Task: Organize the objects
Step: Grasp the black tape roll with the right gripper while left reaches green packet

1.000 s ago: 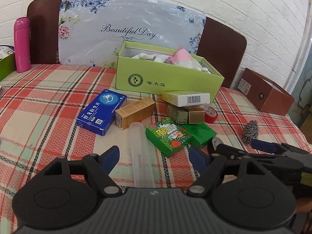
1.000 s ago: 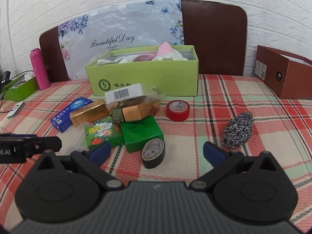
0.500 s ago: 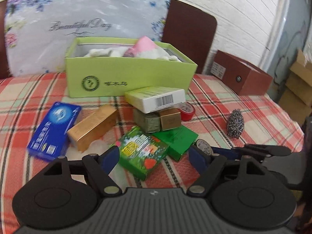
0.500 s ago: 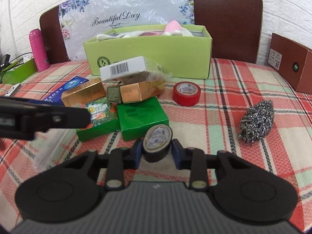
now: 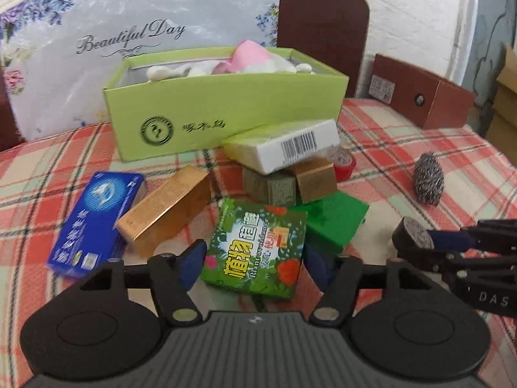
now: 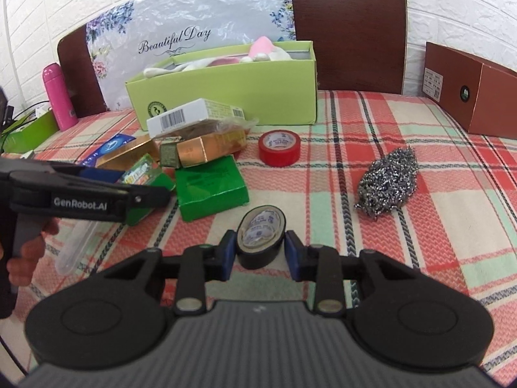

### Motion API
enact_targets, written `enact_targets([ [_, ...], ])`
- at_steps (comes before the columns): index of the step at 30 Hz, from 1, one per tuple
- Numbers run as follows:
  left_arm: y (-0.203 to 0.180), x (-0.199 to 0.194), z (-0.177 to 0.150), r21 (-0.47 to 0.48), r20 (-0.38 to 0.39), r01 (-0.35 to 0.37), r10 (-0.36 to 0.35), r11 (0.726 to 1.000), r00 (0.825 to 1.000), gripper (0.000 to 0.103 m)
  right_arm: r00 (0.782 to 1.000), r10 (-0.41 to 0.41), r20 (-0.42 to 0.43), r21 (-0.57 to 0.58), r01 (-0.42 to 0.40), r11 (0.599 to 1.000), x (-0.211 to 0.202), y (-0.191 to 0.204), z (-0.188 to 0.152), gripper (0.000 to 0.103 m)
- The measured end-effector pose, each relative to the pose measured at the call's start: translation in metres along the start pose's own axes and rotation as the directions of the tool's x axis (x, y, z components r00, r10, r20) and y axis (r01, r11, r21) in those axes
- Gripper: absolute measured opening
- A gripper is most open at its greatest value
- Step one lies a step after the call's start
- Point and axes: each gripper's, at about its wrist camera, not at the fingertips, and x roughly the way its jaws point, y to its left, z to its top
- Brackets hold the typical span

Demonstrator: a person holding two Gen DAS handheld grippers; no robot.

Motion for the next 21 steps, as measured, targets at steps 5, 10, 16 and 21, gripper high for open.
enact_targets([
  [5,-0.011,-0.019,-0.011,-0.081,-0.007,0.085,-0.085,0.993,0.996,0.067,1.0,0.013,-0.006,-0.016,-0.013,1.0,0.001,0.005,-0.001,0.032],
  [10,-0.02,-0.011,-0.012,-0.068,-0.036,0.048,-0.051,0.997,0.998,0.07,1.0,-0.003,-0.007,-0.038,0.002,0.999,0.002,0.01,-0.003,0.035],
  [16,-0.02,-0.008,-0.013,-0.066,-0.04,0.052,-0.055,0.996,0.998,0.07,1.0,-0.004,-0.004,-0.03,0.004,1.0,0.0,0.008,-0.005,0.035],
  [21,-0.018,-0.006,-0.011,-0.081,-0.035,0.056,-0.059,0.995,0.998,0.067,1.0,-0.003,-0.004,-0.033,0.003,0.999,0.001,0.008,-0.006,0.035],
])
